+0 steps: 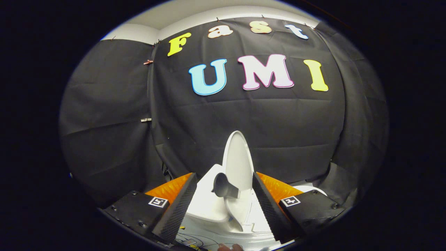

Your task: Open the toilet lid.

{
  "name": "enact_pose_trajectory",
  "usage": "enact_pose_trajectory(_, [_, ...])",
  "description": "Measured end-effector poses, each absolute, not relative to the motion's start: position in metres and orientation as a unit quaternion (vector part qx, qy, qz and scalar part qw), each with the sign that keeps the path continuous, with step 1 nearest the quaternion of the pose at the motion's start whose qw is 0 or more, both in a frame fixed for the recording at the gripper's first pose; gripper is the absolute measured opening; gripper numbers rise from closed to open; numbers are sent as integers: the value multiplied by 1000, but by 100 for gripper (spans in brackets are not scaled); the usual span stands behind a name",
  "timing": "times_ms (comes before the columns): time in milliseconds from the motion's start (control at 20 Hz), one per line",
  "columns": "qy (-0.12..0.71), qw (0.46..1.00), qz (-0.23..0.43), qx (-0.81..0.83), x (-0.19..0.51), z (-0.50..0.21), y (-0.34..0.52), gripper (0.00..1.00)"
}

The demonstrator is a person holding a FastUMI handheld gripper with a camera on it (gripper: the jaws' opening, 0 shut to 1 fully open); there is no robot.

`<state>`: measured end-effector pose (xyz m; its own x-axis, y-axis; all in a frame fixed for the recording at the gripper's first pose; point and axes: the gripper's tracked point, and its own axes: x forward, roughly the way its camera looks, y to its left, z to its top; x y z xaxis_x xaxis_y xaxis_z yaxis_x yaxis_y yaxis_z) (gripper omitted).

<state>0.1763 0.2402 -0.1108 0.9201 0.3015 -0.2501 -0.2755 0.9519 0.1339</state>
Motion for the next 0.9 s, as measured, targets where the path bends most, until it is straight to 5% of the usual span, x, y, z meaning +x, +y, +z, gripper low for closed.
enact_pose_trajectory(900, [19, 997, 79, 9, 60, 30, 102, 99])
